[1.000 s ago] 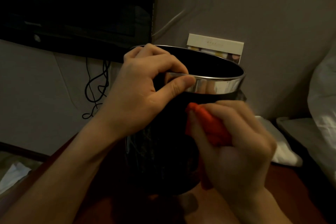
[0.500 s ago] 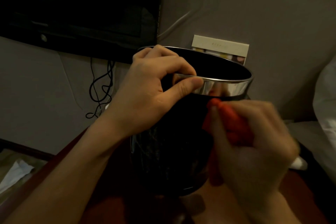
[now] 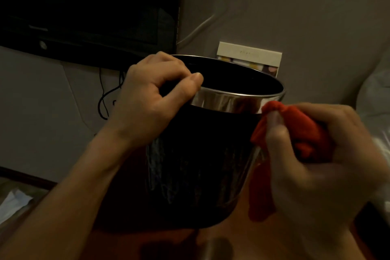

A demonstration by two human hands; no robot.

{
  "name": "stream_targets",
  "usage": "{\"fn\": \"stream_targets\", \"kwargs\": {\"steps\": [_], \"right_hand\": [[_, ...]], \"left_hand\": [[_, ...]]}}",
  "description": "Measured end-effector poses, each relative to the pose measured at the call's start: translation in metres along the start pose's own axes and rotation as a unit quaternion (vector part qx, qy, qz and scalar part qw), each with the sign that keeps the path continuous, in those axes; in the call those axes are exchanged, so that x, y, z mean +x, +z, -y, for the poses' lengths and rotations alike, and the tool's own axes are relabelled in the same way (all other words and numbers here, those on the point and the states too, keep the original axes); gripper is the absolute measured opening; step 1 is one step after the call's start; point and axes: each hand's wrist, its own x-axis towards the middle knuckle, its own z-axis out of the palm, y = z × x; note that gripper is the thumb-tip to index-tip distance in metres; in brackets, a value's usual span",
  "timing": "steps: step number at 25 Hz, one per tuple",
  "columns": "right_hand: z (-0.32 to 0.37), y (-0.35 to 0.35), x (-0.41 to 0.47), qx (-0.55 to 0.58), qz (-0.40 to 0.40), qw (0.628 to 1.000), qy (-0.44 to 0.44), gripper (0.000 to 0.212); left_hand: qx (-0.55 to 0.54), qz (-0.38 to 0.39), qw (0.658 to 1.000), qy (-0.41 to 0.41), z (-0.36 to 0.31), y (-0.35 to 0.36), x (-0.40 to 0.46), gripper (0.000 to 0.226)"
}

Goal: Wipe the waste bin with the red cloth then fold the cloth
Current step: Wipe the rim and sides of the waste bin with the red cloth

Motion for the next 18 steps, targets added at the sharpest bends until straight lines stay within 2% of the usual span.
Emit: {"fn": "stream_targets", "kwargs": {"steps": [3, 6, 9, 14, 18], "right_hand": [[-0.013, 0.006, -0.001, -0.020, 0.005, 0.999, 0.032, 0.008], [-0.006, 0.022, -0.027, -0.012, 0.066, 0.998, 0.010, 0.017], [0.002, 0.033, -0.047, -0.009, 0.110, 0.993, -0.046, 0.015], [-0.013, 0.018, -0.022, -0.010, 0.016, 1.000, -0.005, 0.020], [-0.007, 0.033, -0.044, -0.003, 0.065, 0.997, -0.051, 0.016]], "left_hand": [[0.095, 0.018, 0.993, 0.062, -0.015, 0.016, -0.003, 0.010], [0.085, 0.011, 0.994, 0.067, -0.016, 0.016, -0.002, 0.006], [0.075, 0.012, 0.995, 0.067, -0.012, 0.014, -0.002, 0.006], [0.073, 0.023, 0.996, 0.054, -0.011, 0.012, -0.001, 0.008], [0.060, 0.015, 0.997, 0.042, -0.008, 0.011, -0.001, 0.009]]}}
